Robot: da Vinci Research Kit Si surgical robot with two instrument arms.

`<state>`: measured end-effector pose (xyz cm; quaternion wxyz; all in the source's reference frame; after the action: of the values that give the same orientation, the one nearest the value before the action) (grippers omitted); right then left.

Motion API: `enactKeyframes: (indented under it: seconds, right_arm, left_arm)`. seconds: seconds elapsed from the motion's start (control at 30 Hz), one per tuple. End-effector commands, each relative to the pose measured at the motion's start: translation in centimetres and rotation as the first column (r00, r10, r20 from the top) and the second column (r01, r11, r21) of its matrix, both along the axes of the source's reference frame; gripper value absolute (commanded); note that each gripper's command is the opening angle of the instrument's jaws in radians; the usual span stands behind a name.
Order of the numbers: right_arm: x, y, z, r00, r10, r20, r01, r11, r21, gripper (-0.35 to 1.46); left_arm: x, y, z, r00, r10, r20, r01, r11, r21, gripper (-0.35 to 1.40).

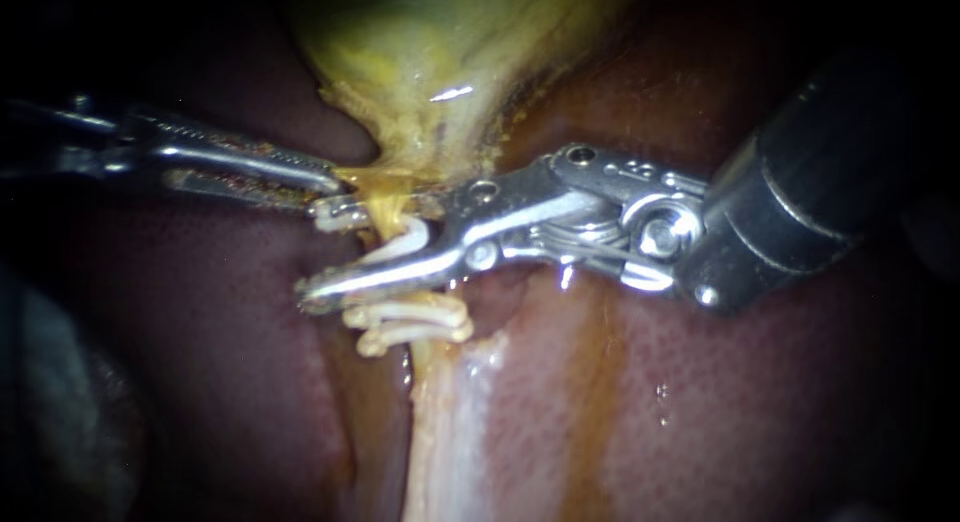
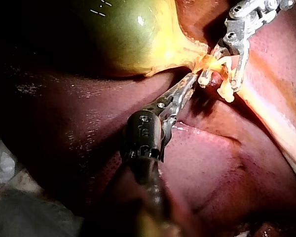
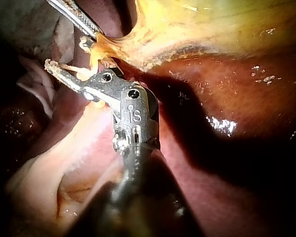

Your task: Clipping third clip left tube

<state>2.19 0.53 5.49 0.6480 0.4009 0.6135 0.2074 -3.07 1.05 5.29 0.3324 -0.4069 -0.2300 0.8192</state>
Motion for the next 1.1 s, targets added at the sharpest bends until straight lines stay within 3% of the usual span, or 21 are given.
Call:
enactKeyframes:
  seconds: [0.03, 0.1, 0.23, 0.5, 0.6, 0.67, 0.7, 0.8, 1.1]
  right_arm:
    - [0.0, 0.01, -0.02, 0.9999, -0.009, -0.005, 0.009, 1.0, 0.007, 0.45]
    - [0.0, 0.02, -0.04, 0.9996, -0.024, -0.015, 0.024, 1.0, 0.008, 0.44]
    - [-0.01, 0.05, -0.04, 0.9998, -0.02, -0.003, 0.02, 0.999, 0.036, 0.38]
    - [-0.13, 0.14, -0.08, 0.999, -0.007, 0.045, 0.0, 0.987, 0.159, -0.04]
    - [-0.15, 0.15, -0.09, 0.9981, -0.014, 0.06, 0.001, 0.976, 0.216, -0.22]
    - [-0.18, 0.14, -0.09, 0.9964, -0.028, 0.079, 0.003, 0.954, 0.299, -0.35]
    - [-0.19, 0.14, -0.09, 0.9951, -0.034, 0.093, 0.002, 0.946, 0.324, -0.35]
    - [-0.22, 0.12, -0.12, 0.9876, -0.053, 0.148, 0.004, 0.95, 0.313, -0.35]
    - [-0.22, 0.11, -0.1, 0.9871, -0.054, 0.151, 0.005, 0.95, 0.311, -0.35]
  left_arm:
    - [0.0, 0.0, 0.0, 1.0, 0.0, 0.0, 0.0, 1.0, 0.0, -0.35]
    - [0.0, 0.0, 0.0, 1.0, 0.001, 0.0, -0.001, 1.0, 0.0, -0.35]
    - [0.0, 0.0, 0.0, 1.0, 0.0, 0.0, 0.0, 1.0, 0.0, -0.35]
    - [0.0, 0.0, 0.01, 1.0, 0.0, 0.0, 0.0, 1.0, 0.0, -0.35]
    - [0.0, 0.0, 0.01, 1.0, 0.0, 0.0, 0.0, 1.0, 0.0, -0.35]
    - [0.0, 0.0, 0.01, 1.0, 0.0, 0.0, 0.0, 1.0, 0.0, -0.35]
    - [0.0, 0.0, 0.01, 1.0, 0.0, 0.0, 0.0, 1.0, 0.0, -0.35]
    - [0.0, -0.01, 0.01, 1.0, 0.0, 0.0, 0.0, 1.0, -0.001, -0.35]
    - [0.0, -0.01, 0.02, 1.0, 0.0, 0.0, 0.0, 1.0, -0.001, -0.35]
